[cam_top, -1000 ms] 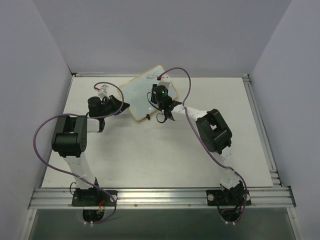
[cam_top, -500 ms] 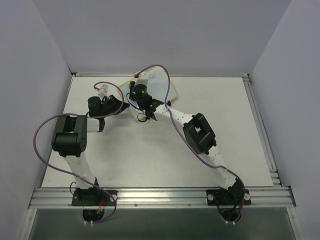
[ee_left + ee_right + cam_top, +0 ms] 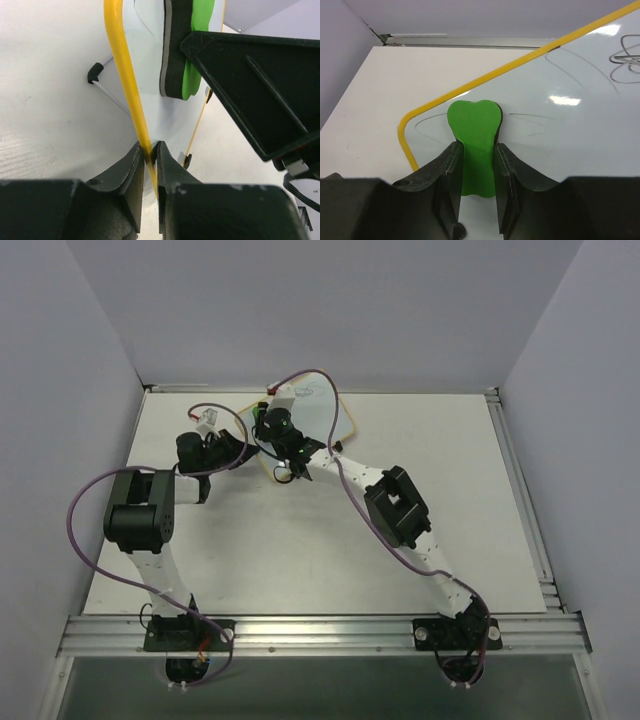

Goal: Erase the whiteboard

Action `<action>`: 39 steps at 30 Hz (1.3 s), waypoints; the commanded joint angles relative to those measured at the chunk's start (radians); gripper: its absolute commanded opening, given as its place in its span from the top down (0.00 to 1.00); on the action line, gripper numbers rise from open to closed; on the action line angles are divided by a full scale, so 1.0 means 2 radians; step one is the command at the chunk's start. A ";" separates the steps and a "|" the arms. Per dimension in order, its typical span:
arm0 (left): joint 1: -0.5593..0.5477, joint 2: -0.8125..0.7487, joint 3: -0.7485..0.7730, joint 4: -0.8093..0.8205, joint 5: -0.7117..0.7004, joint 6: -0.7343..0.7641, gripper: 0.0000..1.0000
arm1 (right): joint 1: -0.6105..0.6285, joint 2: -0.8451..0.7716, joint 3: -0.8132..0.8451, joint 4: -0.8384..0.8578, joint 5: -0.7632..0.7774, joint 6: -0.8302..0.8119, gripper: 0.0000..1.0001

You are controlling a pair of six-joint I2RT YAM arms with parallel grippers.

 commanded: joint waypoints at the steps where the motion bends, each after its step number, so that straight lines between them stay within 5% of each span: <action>1: -0.013 0.004 0.001 -0.015 0.006 0.028 0.92 | -0.032 -0.016 -0.046 -0.014 0.023 -0.003 0.99; 14: -0.013 0.003 0.002 -0.017 0.004 0.030 0.92 | -0.044 -0.071 -0.163 0.015 0.051 -0.012 1.00; 24: -0.013 0.004 0.002 -0.017 0.004 0.030 0.92 | 0.033 -0.029 -0.093 0.001 0.060 -0.025 1.00; 39: -0.014 0.003 0.002 -0.017 0.004 0.030 0.92 | -0.015 0.025 0.031 -0.023 0.037 -0.054 0.99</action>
